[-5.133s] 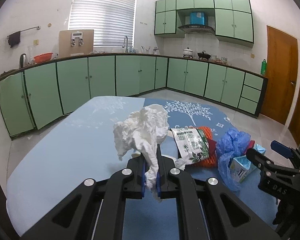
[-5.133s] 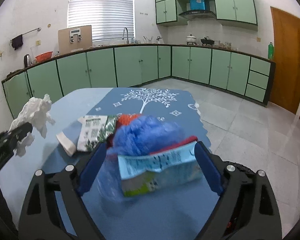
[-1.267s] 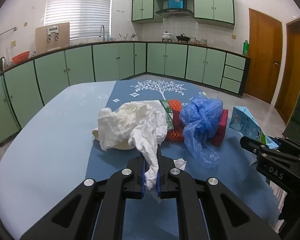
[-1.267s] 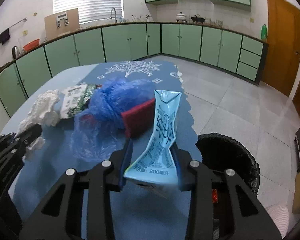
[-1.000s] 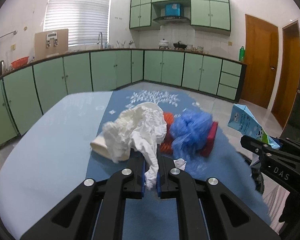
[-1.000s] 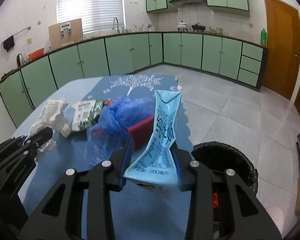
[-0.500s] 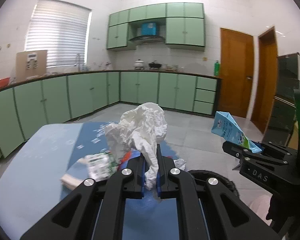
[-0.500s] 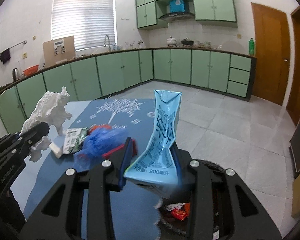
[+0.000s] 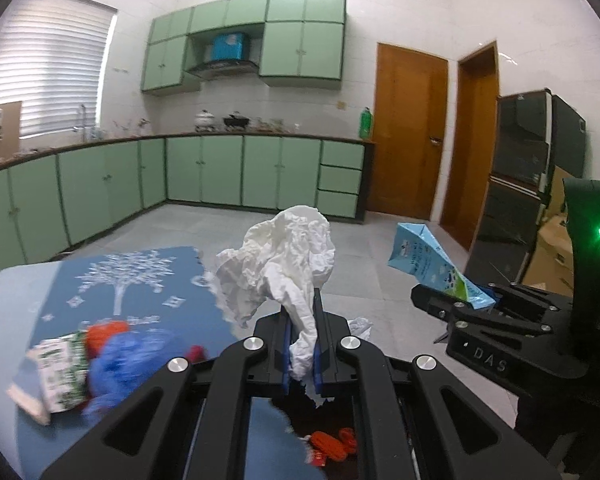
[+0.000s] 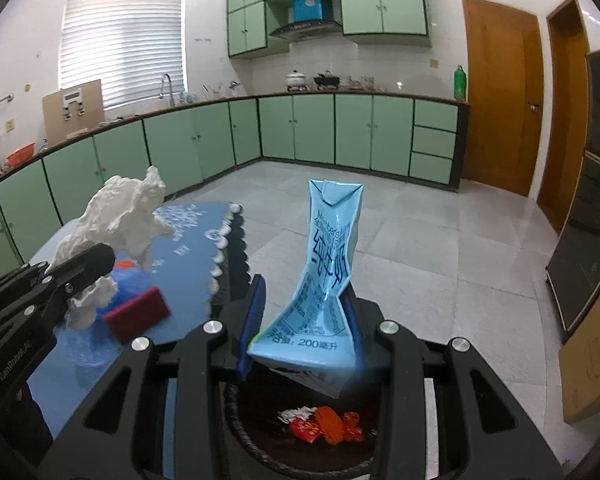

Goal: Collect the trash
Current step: 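Carry tissue and milk carton over the black bin and open both tools, then move both tools back over the trash on the table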

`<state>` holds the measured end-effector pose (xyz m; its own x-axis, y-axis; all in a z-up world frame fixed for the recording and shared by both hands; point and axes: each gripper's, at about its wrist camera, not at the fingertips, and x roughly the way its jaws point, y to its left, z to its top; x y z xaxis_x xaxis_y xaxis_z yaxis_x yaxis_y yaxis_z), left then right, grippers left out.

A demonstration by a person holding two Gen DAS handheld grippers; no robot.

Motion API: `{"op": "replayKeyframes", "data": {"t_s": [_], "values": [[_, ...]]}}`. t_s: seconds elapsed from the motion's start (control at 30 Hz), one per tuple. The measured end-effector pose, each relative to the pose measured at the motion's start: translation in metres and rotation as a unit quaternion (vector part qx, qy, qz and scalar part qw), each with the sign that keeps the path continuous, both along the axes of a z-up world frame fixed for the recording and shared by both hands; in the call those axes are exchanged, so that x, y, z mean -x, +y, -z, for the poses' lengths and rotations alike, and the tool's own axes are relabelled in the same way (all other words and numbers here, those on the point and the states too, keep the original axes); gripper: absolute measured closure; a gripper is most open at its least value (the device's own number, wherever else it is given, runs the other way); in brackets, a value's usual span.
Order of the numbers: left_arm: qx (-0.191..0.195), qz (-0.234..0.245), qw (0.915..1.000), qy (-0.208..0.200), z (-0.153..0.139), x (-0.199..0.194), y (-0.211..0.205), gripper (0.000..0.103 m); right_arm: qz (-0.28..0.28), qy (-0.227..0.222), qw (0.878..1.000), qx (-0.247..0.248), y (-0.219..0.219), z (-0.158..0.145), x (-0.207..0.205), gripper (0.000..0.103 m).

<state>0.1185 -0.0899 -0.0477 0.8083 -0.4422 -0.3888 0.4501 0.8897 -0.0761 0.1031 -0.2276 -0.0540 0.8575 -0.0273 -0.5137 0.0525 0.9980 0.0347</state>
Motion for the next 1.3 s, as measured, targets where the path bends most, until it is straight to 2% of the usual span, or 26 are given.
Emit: {"op": "replayKeyframes", "data": {"t_s": [0.17,0.6,0.67,0.7,0.73,0.9,1.03,1.13,1.3], "values": [[-0.008,0.017,0.9997,0.019,0.018,-0.02,-0.031,0.095,0.014,0.023,1.0,0.002,-0.024,0.022,-0.015,0.068],[-0.033,0.039,0.9959,0.075,0.063,-0.067,-0.071,0.094,0.033,0.093,0.995,-0.025,-0.066,0.082,-0.061,0.068],[-0.031,0.04,0.9954,0.082,0.066,-0.072,-0.073,0.09,0.037,0.097,0.994,-0.021,-0.066,0.087,-0.064,0.063],[-0.031,0.041,0.9951,0.084,0.067,-0.073,-0.073,0.082,0.04,0.099,0.994,-0.018,-0.066,0.087,-0.067,0.047],[-0.031,0.042,0.9949,0.087,0.068,-0.075,-0.073,0.073,0.039,0.098,0.994,-0.019,-0.067,0.088,-0.068,0.042],[-0.022,0.036,0.9954,0.086,0.066,-0.075,-0.067,0.056,0.051,0.096,0.994,-0.011,-0.068,0.088,-0.068,0.032],[-0.012,0.031,0.9966,0.075,0.057,-0.07,-0.055,0.043,0.069,0.08,0.994,-0.01,-0.068,0.081,-0.058,0.016],[-0.005,0.023,0.9978,0.061,0.046,-0.063,-0.042,0.036,0.069,0.068,0.995,-0.014,-0.068,0.073,-0.05,0.012],[0.0,-0.004,0.9993,0.036,0.025,-0.049,-0.009,0.034,0.066,0.042,0.997,-0.014,-0.057,0.051,-0.038,0.012]]}}
